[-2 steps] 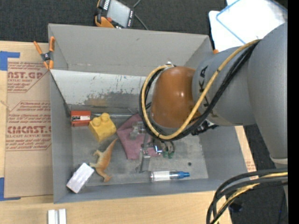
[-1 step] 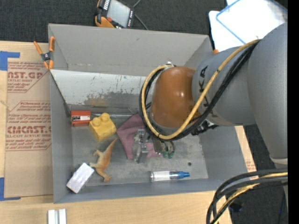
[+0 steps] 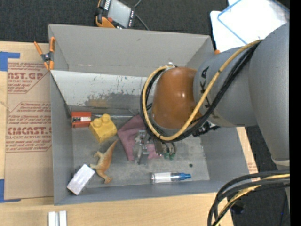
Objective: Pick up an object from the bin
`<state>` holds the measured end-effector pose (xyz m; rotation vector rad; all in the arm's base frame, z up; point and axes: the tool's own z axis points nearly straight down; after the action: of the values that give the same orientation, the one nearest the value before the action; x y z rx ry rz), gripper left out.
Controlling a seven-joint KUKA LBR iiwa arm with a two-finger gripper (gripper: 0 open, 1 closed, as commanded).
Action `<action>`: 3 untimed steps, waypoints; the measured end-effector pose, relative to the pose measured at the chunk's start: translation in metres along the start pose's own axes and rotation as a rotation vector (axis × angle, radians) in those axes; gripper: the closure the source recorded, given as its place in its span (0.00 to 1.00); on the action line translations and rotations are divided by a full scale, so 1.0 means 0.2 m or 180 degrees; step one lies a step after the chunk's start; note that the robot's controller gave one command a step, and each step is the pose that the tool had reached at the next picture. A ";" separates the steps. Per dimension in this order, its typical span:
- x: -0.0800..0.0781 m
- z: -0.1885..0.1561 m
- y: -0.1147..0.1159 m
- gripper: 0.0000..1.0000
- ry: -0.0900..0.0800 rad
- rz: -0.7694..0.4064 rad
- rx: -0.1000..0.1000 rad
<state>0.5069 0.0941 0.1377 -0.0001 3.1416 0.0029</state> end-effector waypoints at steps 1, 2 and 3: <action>0.00 0.00 0.00 1.00 0.0000 0.0000 0.0000; -0.21 0.28 -0.08 1.00 -0.0003 -0.0225 -0.0002; -0.21 0.28 -0.07 0.00 0.0000 -0.0226 -0.0003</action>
Offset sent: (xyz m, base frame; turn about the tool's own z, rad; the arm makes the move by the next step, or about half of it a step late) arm 0.0413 -0.0155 -0.0562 -0.0711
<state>0.5480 0.0793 0.0809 -0.1115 3.1396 0.0043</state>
